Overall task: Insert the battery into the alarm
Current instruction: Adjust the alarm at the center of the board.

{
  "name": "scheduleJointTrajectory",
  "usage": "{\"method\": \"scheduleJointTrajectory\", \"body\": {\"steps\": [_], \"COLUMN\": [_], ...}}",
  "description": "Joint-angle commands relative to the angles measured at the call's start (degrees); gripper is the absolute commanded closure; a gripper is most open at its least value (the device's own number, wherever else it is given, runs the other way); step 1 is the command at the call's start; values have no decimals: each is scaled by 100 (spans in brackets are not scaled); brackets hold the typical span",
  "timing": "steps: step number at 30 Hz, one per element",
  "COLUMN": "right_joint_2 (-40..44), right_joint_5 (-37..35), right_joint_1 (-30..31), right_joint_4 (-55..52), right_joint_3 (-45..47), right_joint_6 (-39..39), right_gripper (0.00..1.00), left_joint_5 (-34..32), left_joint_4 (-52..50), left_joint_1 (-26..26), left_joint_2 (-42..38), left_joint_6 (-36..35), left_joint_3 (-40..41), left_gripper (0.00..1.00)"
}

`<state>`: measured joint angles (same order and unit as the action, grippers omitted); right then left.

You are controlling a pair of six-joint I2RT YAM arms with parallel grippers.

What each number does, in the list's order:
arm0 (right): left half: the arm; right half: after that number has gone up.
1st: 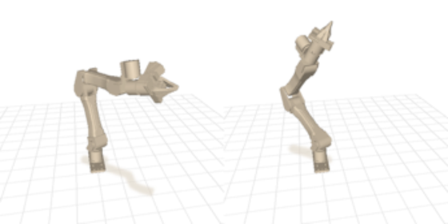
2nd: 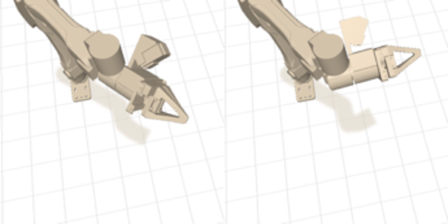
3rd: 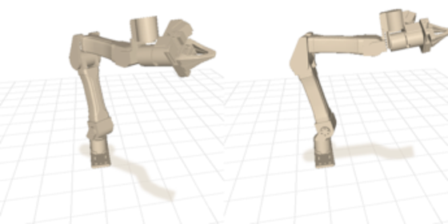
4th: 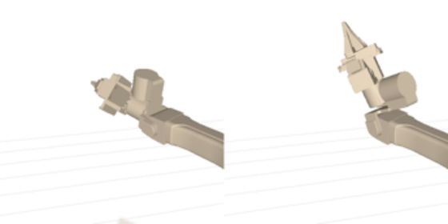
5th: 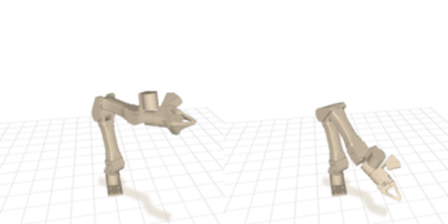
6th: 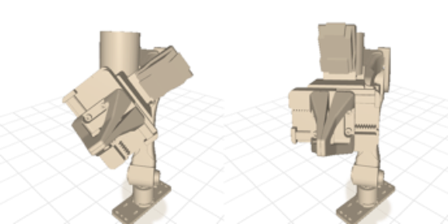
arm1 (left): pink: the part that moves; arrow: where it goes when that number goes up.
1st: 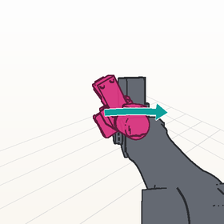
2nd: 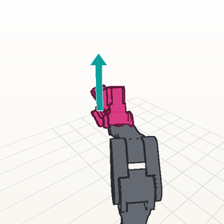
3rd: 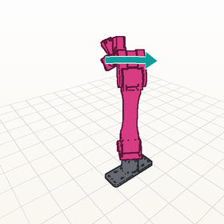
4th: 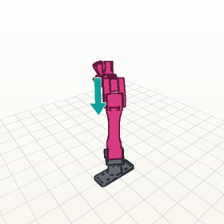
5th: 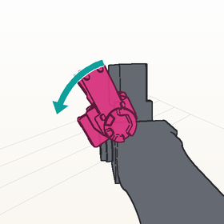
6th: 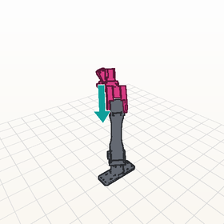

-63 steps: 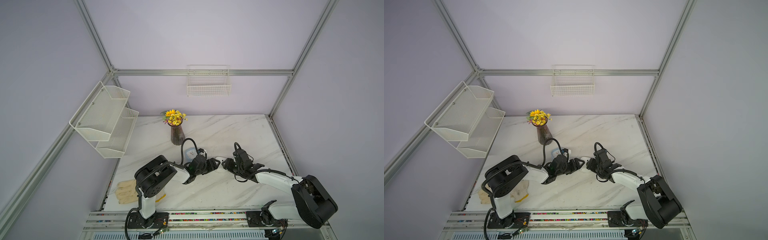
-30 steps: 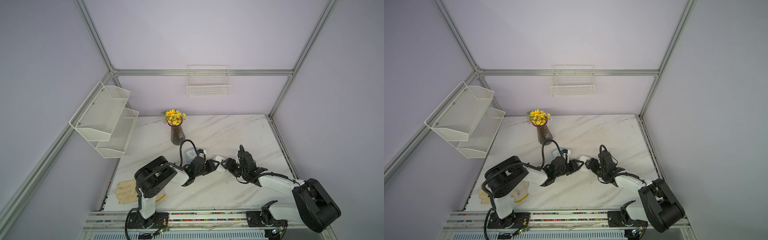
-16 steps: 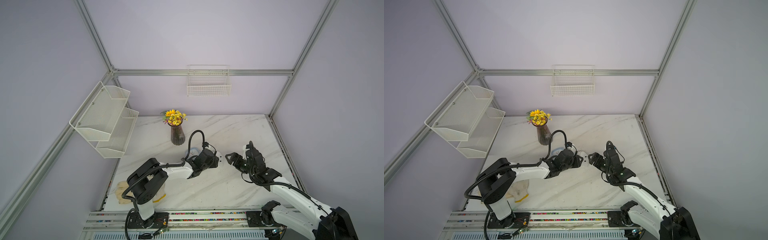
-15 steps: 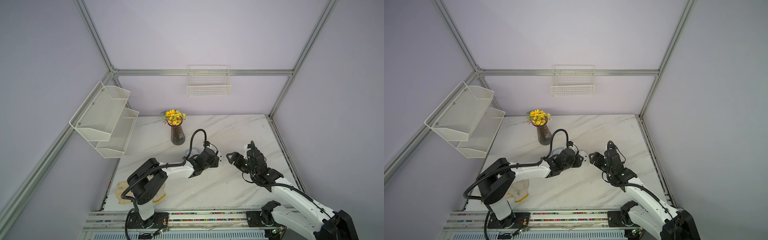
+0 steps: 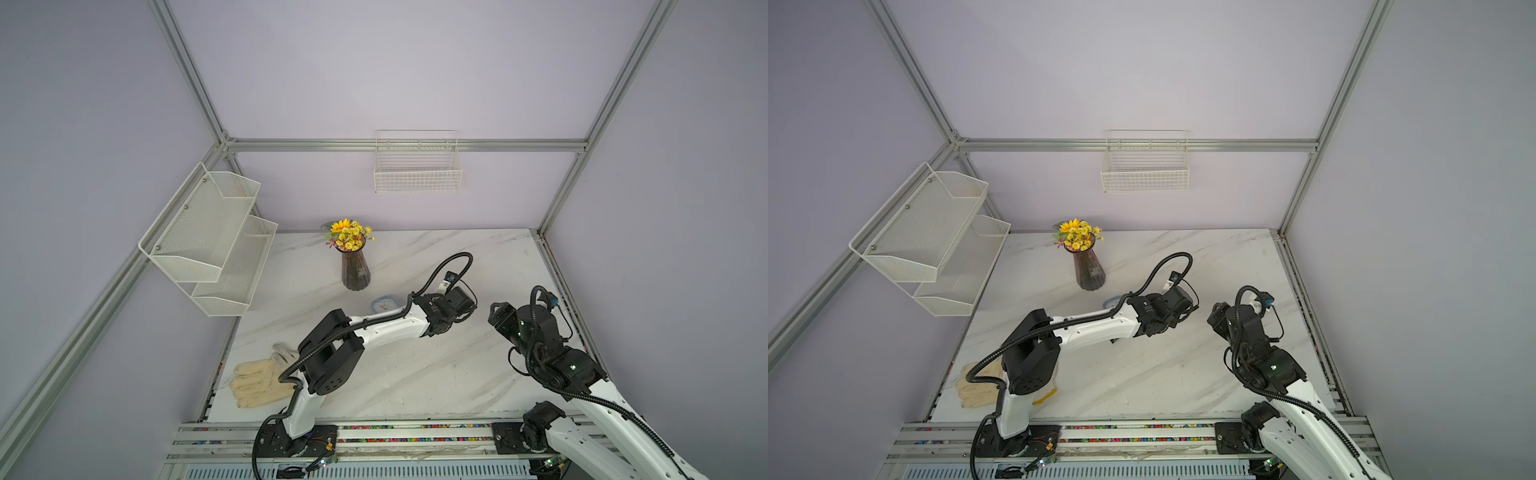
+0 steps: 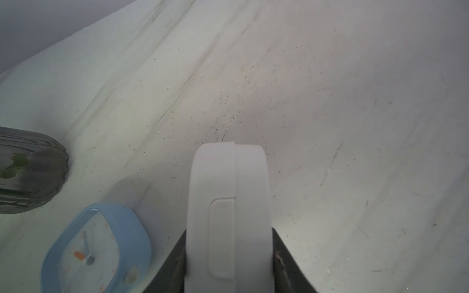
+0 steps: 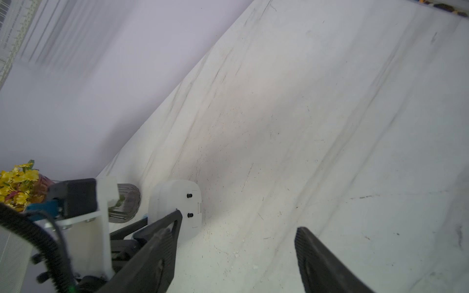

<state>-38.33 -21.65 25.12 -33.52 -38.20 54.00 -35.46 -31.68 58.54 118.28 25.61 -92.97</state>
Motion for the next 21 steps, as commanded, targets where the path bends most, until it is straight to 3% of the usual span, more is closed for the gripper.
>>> {"method": "scheduleJointTrajectory", "body": {"steps": [1,9,17,21], "right_joint_2": [297,447,675,728], "right_joint_5": [-568,-748,-888,-902], "right_joint_1": [-7,0,1,1], "right_joint_4": [-461,-642,-739,-759], "right_joint_3": [-92,-140,-162,-183], "right_joint_6": [163,172,127,120], "right_gripper": [22,21,22,21], "left_joint_5": [-996,-2167,-2308,-2172], "left_joint_4": [-621,-1147,-1154,-1150], "left_joint_1": [125,351,412,490], "left_joint_2": [227,1474,2111,2207], "left_joint_6": [-486,-1138,-1654,-1691], "left_joint_3": [-574,-1883,-2450,-2471], "left_gripper": [61,59,52,40]}}
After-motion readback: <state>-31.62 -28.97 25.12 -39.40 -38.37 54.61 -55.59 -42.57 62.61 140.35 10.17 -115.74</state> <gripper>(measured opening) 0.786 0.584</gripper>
